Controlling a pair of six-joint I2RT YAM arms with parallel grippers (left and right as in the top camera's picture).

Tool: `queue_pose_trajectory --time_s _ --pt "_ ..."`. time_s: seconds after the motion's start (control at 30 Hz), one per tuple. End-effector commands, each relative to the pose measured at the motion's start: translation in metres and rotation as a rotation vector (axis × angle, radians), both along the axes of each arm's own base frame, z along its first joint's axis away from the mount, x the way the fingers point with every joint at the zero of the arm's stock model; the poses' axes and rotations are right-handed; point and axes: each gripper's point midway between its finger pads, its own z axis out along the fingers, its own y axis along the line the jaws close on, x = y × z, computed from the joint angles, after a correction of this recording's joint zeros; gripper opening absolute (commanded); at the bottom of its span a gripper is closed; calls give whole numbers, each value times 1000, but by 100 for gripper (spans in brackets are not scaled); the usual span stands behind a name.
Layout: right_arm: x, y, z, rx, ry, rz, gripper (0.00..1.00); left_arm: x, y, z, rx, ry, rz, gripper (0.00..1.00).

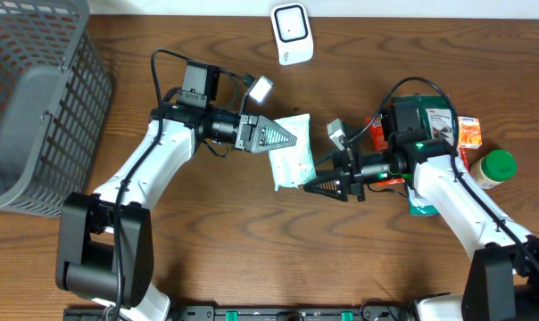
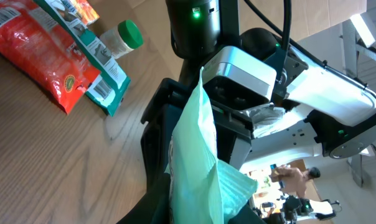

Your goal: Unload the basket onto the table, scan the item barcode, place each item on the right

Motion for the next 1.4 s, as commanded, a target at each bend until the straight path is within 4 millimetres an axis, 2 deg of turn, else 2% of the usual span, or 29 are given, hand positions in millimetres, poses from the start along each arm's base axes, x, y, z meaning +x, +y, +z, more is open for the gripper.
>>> queue_pose_trajectory --time_s 0.0,0.27,0.37,0.63,0.73,0.9,1.03,1.23,1.37 --pt "-4 4 1 37 -4 24 44 -3 1 4 -20 20 -13 22" --pt "10 7 5 36 14 -6 48 -3 1 4 -20 19 -14 22" --pt "16 6 -2 -15 32 -42 50 -3 1 4 -20 19 -14 22" --pt "7 21 -9 -56 26 -7 50 -3 1 4 -20 18 -14 22" --pt "4 25 -12 -74 19 2 45 -3 1 4 -20 19 -13 22" --pt "5 27 -11 -69 3 4 28 -3 1 4 -20 19 -13 22" --pt "6 27 -10 -65 -8 4 20 -3 1 3 -20 18 -13 22" --pt "7 27 -10 -65 -9 3 20 -1 1 4 -24 -1 -12 22" --pt "12 23 -10 -68 20 -23 23 1 0 2 -9 -4 -2 22"
